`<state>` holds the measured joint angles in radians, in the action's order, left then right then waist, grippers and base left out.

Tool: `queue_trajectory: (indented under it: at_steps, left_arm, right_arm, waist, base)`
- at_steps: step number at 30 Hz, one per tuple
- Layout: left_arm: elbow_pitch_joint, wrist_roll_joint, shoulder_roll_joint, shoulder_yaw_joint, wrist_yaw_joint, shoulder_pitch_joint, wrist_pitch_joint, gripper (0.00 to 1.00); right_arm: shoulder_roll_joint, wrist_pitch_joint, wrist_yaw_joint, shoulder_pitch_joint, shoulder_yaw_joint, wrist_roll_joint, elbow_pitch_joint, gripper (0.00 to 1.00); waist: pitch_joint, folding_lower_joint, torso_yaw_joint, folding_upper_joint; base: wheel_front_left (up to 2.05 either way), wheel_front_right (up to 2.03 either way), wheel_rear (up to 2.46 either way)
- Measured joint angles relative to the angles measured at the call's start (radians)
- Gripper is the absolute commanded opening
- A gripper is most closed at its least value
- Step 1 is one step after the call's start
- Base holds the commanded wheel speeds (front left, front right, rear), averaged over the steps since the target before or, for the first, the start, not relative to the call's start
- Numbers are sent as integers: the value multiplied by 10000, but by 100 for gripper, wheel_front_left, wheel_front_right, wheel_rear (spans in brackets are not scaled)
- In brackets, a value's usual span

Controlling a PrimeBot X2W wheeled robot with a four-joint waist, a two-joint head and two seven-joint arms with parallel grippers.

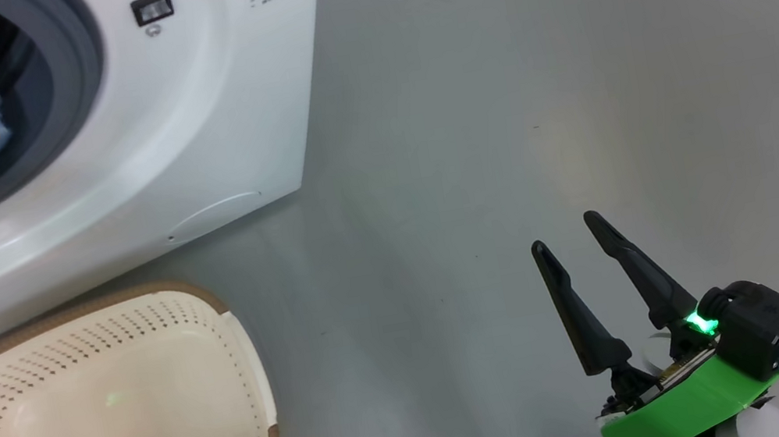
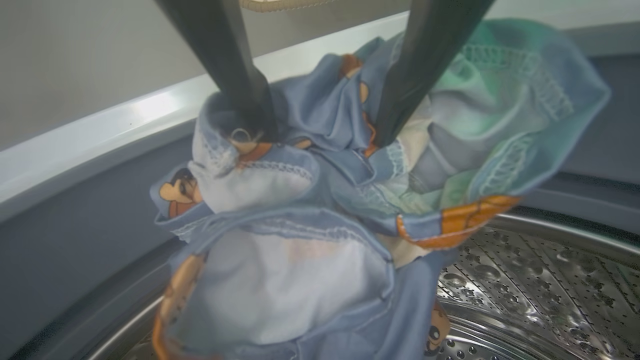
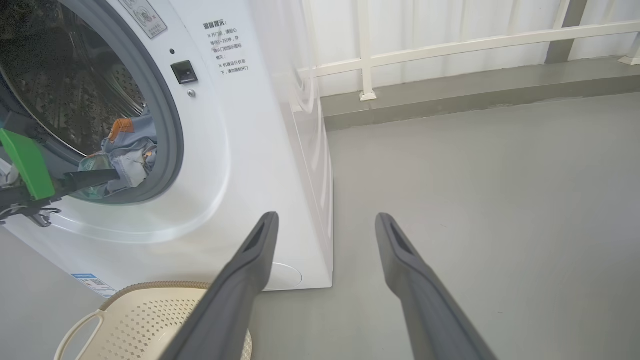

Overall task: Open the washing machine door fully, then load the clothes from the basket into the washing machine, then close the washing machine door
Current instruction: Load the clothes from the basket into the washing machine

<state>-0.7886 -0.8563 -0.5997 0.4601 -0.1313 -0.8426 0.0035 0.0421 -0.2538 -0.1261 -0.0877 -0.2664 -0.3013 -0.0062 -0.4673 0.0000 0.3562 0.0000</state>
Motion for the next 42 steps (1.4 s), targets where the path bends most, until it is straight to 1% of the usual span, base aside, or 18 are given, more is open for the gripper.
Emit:
queue_trajectory:
  at_steps: [2,6,7,8,9,10,14,17,20,26,27,29,32,36,37,38,39,42]
  left_arm:
    - [-40,-186,-6,138,0,-167,196,100]
    - [-295,-226,-88,345,0,-464,644,100]
    - [-372,-228,-100,347,0,-543,660,93]
    - [-441,-228,-105,347,0,-628,669,93]
    - [-476,-230,-100,355,0,-725,685,41]
    - [-481,-240,-98,366,0,-819,706,0]
    - [-410,-334,-117,458,0,-1068,675,0]
    - [-94,-518,-161,502,0,-1184,566,0]
    - [343,-817,-326,522,0,-1383,573,0]
    - [685,-1124,-853,257,0,-2164,713,0]
    - [723,-1126,-1080,117,2,-2417,711,0]
    - [805,-1168,-1267,-75,17,-2683,692,0]
    - [1020,-1223,-1419,-282,140,-3088,654,0]
    - [1026,-1216,-1501,-305,366,-3460,677,0]
    - [961,-1200,-1505,-309,466,-3531,686,40]
    - [863,-1164,-1507,-291,596,-3632,729,95]
    - [773,-1066,-1524,-247,717,-3711,771,100]
    - [650,-773,-1572,-94,920,-3920,838,100]
  right_arm:
    - [-2,0,0,2,-17,0,-42,100]
    - [-4,0,0,9,-151,-4,-153,100]
    - [-8,0,0,23,-173,-6,-163,100]
    - [-10,0,0,57,-176,-23,-190,100]
    - [-12,-2,0,121,-176,-58,-219,100]
    - [-10,0,0,169,-180,-73,-219,100]
    - [-13,0,0,200,-211,-73,-240,100]
    - [-13,0,0,201,-222,-77,-299,100]
    - [-13,0,0,213,-253,-146,-370,100]
    - [-25,0,0,308,-581,-165,-629,100]
    - [-25,0,0,402,-679,-180,-731,100]
    - [-29,0,0,413,-809,-199,-857,100]
    - [-33,0,0,640,-857,-253,-1035,100]
    - [-36,-2,0,781,-903,-255,-1187,100]
    - [-38,0,-2,781,-911,-255,-1212,100]
    - [-40,-2,-2,781,-922,-261,-1231,100]
    - [-40,0,0,781,-941,-290,-1239,100]
    - [-40,0,0,781,-1080,-454,-1246,100]
  waist:
    - [-53,0,58,0]
    - [-176,0,162,0]
    - [-204,0,189,0]
    - [-229,0,215,0]
    - [-254,0,233,0]
    - [-281,0,247,0]
    - [-336,0,318,0]
    - [-376,0,352,0]
    - [-487,0,390,0]
    - [-875,0,553,0]
    - [-1021,0,666,0]
    - [-1169,0,804,0]
    - [-1436,0,988,0]
    - [-1749,0,1221,0]
    - [-1810,0,1272,0]
    - [-1856,0,1318,0]
    - [-1891,1,1362,0]
    - [-1911,1,1450,0]
  base:
    - [0,0,0]
    - [0,0,0]
    - [0,0,0]
    - [0,0,0]
    - [0,0,0]
    - [0,0,0]
    - [0,0,0]
    - [0,0,0]
    - [0,0,0]
    - [0,0,0]
    - [0,0,0]
    - [0,0,0]
    - [0,0,0]
    - [0,0,0]
    - [0,0,0]
    - [0,0,0]
    - [0,0,0]
    - [0,0,0]
